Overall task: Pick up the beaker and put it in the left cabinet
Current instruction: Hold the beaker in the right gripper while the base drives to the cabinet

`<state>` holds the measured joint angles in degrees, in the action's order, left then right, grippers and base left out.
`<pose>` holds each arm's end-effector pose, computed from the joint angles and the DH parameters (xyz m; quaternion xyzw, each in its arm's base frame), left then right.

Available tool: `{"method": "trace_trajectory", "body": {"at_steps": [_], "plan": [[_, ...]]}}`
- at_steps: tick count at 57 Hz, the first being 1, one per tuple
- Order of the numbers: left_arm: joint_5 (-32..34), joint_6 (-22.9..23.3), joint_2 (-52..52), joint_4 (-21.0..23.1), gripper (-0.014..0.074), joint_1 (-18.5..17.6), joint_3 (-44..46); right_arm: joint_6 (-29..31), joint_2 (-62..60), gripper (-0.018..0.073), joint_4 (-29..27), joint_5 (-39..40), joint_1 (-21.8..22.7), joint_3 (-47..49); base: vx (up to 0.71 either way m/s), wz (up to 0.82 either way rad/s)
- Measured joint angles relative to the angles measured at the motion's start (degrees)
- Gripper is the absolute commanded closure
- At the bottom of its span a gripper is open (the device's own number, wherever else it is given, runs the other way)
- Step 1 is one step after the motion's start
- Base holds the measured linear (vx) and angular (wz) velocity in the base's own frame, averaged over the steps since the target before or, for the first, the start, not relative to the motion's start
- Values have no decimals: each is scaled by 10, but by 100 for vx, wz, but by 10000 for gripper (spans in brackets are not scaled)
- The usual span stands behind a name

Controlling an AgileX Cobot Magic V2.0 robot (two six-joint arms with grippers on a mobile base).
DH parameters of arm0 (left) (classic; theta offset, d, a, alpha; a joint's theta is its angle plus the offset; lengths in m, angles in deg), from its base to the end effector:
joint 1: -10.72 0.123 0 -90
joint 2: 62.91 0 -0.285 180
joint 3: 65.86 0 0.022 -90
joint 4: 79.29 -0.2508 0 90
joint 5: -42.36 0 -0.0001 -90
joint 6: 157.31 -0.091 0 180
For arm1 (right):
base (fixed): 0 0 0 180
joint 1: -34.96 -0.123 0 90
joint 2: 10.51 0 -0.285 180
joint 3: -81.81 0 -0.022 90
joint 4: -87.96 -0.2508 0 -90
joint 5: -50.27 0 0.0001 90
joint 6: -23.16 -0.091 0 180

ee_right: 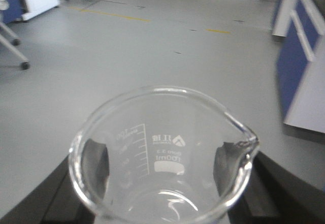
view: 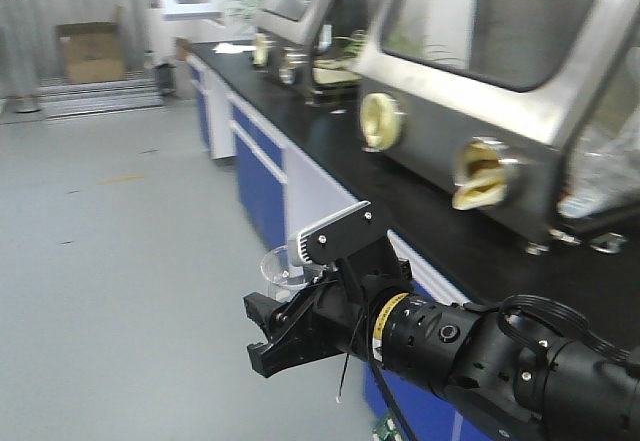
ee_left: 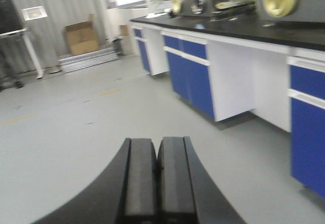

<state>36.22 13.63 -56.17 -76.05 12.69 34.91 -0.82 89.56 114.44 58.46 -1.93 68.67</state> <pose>0.0565 0.0014 0.1926 0.0264 0.7195 0.0451 0.6926 0.2975 0.2305 0.3001 -0.2853 0.7450 0.2035 0.5676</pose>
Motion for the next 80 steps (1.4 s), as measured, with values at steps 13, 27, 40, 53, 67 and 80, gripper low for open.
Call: {"method": "trace_trajectory", "body": {"at_steps": [13,27,40,53,67,80], "plan": [[0,0,0,0,603,0,0,0,0,568,0,0,0,0,16,55],[0,0,0,0,603,0,0,0,0,568,0,0,0,0,22,39],[0,0,0,0,603,0,0,0,0,568,0,0,0,0,29,26],[0,0,0,0,603,0,0,0,0,568,0,0,0,0,36,7],[0,0,0,0,603,0,0,0,0,568,0,0,0,0,41,-5],[0,0,0,0,603,0,0,-1,0,568,0,0,0,0,44,3]]}}
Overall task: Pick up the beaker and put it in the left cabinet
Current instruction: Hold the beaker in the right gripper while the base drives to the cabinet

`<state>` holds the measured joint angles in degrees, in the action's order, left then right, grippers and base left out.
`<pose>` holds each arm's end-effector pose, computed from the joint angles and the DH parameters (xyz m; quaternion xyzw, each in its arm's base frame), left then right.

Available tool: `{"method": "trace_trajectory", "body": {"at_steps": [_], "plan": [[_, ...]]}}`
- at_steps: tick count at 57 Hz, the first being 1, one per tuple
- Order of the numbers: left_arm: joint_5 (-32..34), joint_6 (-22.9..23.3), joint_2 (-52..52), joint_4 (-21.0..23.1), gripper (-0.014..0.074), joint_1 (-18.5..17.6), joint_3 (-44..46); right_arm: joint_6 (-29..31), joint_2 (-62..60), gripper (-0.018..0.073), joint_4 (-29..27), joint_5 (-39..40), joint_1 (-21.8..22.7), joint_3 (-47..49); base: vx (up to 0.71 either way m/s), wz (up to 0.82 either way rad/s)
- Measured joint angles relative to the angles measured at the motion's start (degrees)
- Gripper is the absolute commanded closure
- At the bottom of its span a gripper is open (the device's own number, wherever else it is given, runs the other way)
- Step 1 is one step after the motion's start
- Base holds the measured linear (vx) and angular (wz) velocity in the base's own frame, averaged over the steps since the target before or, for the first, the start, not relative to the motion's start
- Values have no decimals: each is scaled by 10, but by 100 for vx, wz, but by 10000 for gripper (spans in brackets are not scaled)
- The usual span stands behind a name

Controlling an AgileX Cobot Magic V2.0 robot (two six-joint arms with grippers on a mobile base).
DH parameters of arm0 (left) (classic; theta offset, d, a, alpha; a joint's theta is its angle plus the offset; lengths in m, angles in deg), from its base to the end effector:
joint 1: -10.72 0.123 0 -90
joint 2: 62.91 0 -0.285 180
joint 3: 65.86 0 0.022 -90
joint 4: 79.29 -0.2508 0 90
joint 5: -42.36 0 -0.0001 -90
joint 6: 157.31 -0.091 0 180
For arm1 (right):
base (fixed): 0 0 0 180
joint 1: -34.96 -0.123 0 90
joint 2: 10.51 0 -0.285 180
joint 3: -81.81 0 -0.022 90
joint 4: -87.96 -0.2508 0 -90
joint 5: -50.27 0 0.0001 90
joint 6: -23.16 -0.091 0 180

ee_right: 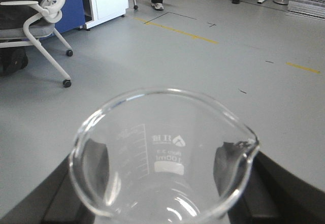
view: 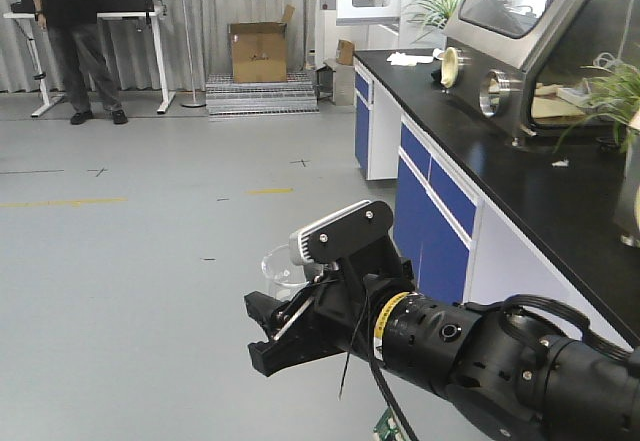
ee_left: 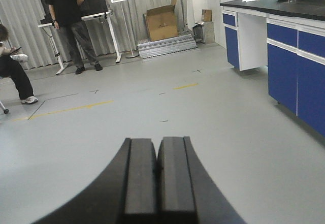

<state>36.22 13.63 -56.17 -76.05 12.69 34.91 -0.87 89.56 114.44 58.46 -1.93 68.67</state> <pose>0.0565 0.0014 0.1926 0.0264 0.7195 0.0451 0.6926 0.2975 0.2305 0.3001 -0.2850 0.7451 0.2037 0.5675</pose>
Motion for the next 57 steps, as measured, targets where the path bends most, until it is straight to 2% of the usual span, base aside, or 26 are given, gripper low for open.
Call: {"method": "trace_trajectory", "body": {"at_steps": [57], "plan": [[0,0,0,0,603,0,0,-1,0,568,0,0,0,0,53,7]]}}
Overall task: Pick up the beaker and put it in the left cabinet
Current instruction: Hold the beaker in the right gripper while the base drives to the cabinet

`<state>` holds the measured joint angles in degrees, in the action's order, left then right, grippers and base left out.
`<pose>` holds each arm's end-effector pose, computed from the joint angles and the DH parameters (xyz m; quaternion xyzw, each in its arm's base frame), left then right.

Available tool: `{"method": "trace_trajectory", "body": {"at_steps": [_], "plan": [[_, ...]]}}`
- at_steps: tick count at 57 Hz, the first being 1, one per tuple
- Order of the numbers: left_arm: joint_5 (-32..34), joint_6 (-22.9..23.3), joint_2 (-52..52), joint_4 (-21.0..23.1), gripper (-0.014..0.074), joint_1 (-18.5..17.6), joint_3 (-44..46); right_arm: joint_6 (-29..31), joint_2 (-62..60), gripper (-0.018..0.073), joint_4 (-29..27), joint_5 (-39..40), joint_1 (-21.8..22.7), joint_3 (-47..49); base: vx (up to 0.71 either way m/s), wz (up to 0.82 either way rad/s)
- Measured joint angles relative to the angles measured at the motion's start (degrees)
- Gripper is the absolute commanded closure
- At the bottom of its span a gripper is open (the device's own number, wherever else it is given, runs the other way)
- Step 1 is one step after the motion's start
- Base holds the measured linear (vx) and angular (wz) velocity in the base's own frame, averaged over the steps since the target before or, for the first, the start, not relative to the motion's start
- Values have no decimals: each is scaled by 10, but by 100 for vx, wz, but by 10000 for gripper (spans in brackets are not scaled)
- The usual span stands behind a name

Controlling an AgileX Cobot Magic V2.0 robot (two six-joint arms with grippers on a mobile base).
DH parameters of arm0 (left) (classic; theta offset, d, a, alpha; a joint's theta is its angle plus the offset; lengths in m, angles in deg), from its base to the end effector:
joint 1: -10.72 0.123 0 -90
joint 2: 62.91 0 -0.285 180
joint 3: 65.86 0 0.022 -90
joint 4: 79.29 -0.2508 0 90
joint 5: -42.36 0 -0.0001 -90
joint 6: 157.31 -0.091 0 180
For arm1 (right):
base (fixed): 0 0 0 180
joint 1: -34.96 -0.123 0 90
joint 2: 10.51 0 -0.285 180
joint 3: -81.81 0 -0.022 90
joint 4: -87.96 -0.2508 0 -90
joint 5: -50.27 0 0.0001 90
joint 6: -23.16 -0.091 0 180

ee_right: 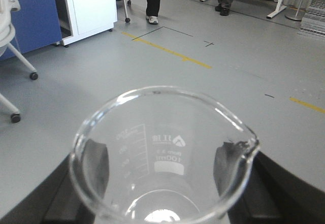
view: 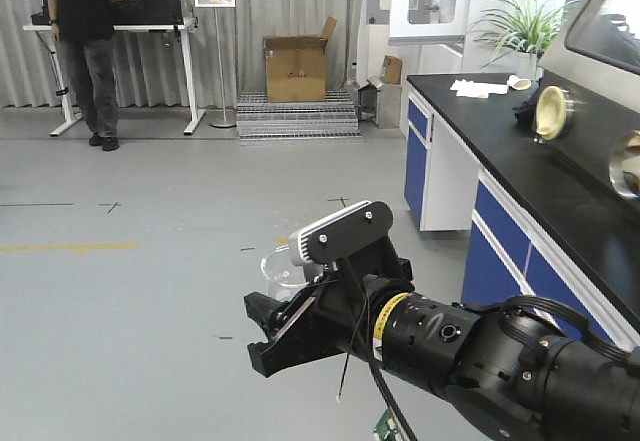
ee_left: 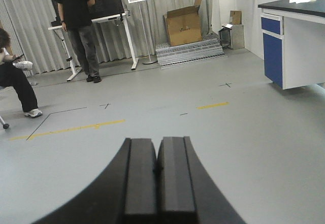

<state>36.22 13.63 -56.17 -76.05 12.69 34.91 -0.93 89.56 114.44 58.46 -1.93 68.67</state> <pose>0.0565 0.0014 0.1926 0.0264 0.7195 0.0451 0.6926 0.2975 0.2305 0.3001 -0.2846 0.7453 0.2040 0.5674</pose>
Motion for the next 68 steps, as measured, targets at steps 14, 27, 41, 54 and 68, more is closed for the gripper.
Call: {"method": "trace_trajectory", "body": {"at_steps": [14,27,41,54,68], "plan": [[0,0,0,0,603,0,0,0,0,568,0,0,0,0,56,2],[0,0,0,0,603,0,0,0,0,568,0,0,0,0,58,2],[0,0,0,0,603,0,0,0,0,568,0,0,0,0,62,7],[0,0,0,0,603,0,0,0,0,568,0,0,0,0,66,13],[0,0,0,0,603,0,0,0,0,568,0,0,0,0,69,11]]}}
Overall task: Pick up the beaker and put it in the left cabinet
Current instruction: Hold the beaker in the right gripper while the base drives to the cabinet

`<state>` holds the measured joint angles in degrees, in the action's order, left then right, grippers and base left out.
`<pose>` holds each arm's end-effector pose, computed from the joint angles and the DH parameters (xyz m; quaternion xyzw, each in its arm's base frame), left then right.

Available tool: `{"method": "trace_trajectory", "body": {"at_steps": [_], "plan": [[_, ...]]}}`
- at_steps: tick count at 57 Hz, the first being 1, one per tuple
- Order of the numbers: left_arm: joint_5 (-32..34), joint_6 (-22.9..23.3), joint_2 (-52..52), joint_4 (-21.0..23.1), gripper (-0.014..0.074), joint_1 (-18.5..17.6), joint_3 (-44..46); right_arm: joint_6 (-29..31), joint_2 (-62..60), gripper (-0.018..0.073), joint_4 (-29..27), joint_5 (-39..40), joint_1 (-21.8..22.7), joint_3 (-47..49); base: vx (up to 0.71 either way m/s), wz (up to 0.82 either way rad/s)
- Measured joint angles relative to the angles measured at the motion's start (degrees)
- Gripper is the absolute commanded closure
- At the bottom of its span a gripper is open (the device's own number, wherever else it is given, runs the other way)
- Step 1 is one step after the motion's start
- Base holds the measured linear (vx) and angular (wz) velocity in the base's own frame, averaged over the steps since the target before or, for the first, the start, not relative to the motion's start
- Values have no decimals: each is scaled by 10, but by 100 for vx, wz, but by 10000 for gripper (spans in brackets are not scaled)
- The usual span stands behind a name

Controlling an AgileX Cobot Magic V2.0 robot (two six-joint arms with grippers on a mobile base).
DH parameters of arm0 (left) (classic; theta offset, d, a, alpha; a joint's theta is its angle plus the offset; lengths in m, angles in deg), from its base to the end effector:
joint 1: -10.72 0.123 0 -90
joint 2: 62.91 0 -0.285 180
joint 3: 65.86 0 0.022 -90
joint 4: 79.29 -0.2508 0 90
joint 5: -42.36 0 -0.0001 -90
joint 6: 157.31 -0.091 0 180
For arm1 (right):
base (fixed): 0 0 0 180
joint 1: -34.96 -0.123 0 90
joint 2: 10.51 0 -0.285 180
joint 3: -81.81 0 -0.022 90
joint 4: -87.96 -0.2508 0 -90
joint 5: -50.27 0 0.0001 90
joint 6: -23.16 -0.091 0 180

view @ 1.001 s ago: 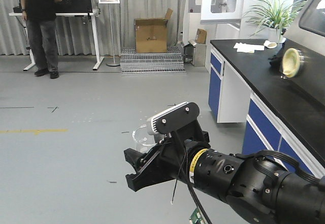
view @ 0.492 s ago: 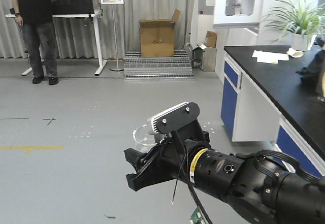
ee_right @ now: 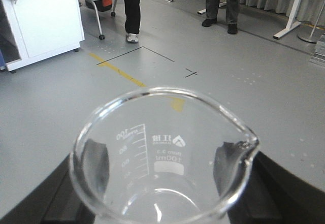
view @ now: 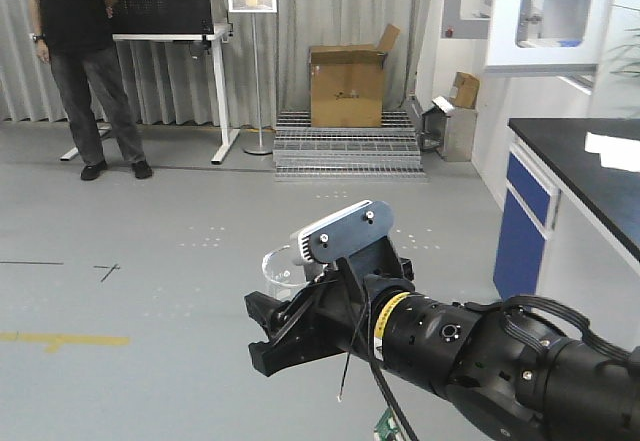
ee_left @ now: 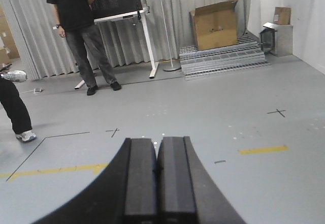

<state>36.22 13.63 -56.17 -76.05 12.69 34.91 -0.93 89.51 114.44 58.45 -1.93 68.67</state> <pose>0.0565 0.0014 0.1926 0.0264 0.7195 0.0451 0.6926 0.2974 0.2304 0.3004 -0.2845 0.7451 0.2041 0.5677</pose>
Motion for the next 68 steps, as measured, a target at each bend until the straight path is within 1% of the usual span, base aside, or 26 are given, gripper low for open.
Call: {"method": "trace_trajectory", "body": {"at_steps": [68], "plan": [[0,0,0,0,603,0,0,0,0,568,0,0,0,0,70,3]]}}
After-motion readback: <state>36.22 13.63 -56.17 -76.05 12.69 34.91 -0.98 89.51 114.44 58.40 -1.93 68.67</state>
